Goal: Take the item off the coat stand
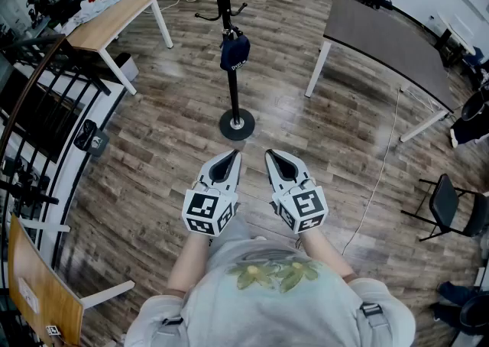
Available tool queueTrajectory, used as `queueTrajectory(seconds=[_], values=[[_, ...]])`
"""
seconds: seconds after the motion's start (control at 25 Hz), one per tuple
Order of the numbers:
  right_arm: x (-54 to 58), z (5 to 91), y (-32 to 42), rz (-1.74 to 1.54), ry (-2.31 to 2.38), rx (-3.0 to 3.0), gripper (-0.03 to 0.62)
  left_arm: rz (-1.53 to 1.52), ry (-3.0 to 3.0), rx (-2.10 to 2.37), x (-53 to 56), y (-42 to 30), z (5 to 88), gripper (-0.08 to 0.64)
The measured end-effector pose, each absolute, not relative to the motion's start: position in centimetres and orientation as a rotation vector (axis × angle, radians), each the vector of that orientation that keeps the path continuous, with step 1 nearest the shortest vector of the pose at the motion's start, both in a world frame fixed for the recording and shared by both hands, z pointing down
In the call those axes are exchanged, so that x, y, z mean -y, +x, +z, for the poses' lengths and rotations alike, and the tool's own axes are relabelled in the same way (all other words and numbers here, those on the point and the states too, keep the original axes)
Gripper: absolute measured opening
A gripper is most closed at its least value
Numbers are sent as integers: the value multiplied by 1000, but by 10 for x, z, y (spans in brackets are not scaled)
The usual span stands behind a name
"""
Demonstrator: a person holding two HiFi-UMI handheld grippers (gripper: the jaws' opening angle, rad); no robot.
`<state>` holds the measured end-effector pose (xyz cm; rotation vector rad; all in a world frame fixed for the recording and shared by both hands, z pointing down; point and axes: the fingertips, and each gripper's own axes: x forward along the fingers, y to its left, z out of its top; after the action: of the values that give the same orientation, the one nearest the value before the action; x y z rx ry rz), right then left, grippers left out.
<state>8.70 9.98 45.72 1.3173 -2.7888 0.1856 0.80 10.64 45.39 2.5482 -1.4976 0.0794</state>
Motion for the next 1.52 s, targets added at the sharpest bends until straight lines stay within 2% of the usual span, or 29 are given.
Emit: queueTrajectory(seconds=[0.88,1.52], values=[[22,477,1,217,1501,2685,6,198,2568,1381,17,-93,487,15],[91,479,-8,163,1554,2660,6,209,2570,1410,98,-119,501,15]])
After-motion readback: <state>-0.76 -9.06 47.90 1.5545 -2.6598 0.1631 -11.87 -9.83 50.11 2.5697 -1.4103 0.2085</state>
